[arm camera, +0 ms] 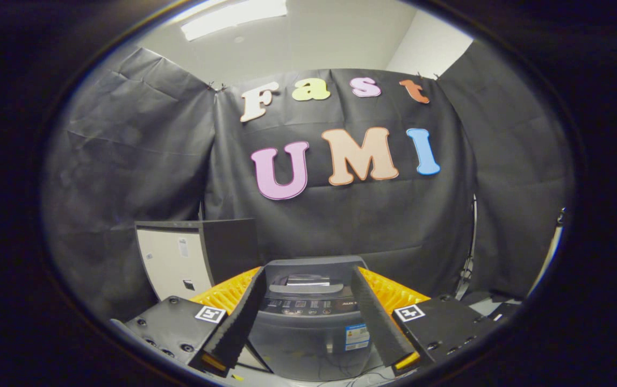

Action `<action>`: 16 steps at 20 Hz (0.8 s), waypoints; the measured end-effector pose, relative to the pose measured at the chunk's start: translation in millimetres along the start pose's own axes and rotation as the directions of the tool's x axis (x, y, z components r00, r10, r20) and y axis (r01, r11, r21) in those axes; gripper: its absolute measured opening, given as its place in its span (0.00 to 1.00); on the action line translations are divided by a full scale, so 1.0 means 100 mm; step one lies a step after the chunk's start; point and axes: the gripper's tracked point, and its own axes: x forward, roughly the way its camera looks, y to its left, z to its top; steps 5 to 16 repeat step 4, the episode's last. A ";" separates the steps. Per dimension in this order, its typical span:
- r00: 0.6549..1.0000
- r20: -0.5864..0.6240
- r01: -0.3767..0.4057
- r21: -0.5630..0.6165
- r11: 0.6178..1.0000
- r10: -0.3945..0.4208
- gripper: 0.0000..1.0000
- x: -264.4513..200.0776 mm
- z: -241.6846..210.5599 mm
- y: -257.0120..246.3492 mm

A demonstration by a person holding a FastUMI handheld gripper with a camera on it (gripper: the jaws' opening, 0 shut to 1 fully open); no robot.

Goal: Put the clothes into the washing machine and then close the washing machine lid.

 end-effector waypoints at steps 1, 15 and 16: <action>1.000 0.000 -0.002 -0.004 1.000 0.002 0.98 0.00 -0.01 0.01; 1.000 -0.004 -0.007 -0.014 1.000 0.007 0.98 0.02 -0.02 0.02; 1.000 -0.004 -0.007 -0.014 1.000 0.007 0.98 0.02 -0.02 0.02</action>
